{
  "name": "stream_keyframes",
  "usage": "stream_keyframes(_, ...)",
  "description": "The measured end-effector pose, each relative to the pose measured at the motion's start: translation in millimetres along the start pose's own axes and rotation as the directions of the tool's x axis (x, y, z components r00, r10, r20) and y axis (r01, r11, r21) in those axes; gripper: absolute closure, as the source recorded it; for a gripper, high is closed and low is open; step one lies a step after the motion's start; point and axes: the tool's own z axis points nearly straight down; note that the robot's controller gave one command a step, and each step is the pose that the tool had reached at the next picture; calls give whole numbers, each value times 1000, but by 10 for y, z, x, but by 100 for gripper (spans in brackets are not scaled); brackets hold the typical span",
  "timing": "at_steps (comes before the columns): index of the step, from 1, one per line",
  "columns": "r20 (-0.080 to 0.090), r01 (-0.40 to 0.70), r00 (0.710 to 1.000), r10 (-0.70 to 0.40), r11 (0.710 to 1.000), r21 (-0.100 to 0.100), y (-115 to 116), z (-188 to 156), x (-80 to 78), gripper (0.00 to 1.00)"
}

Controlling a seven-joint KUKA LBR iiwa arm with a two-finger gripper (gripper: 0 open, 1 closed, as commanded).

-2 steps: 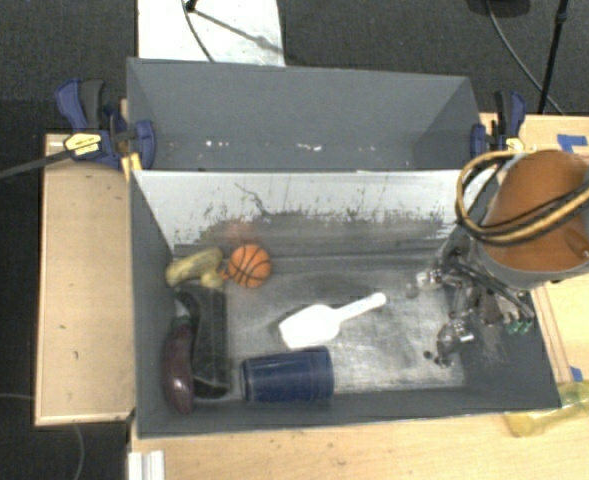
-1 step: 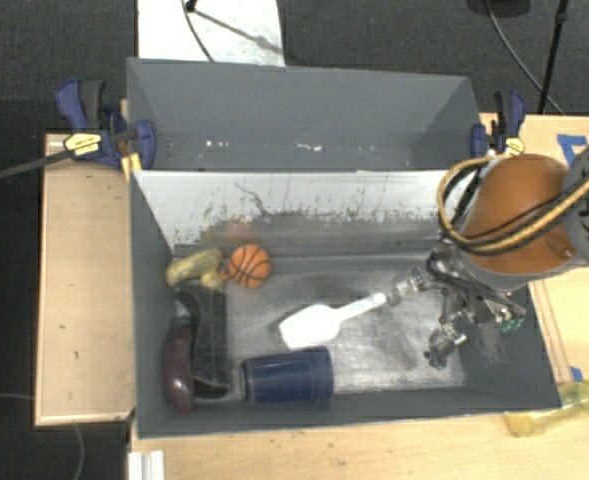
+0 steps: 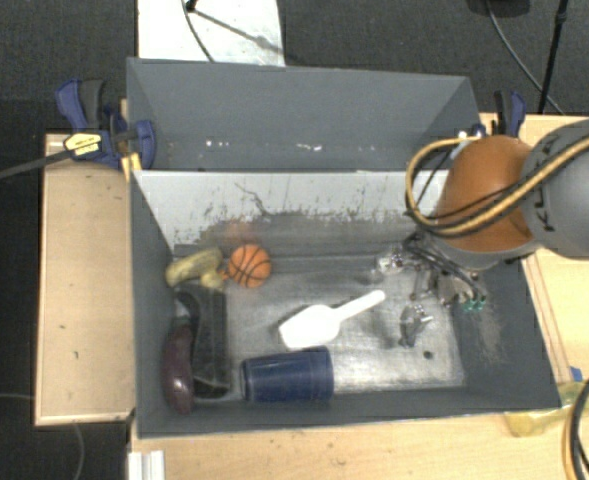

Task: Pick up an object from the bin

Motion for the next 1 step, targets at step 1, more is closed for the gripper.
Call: stream_keyframes(1,1,229,973,-229,973,-2,713,153,45,100)
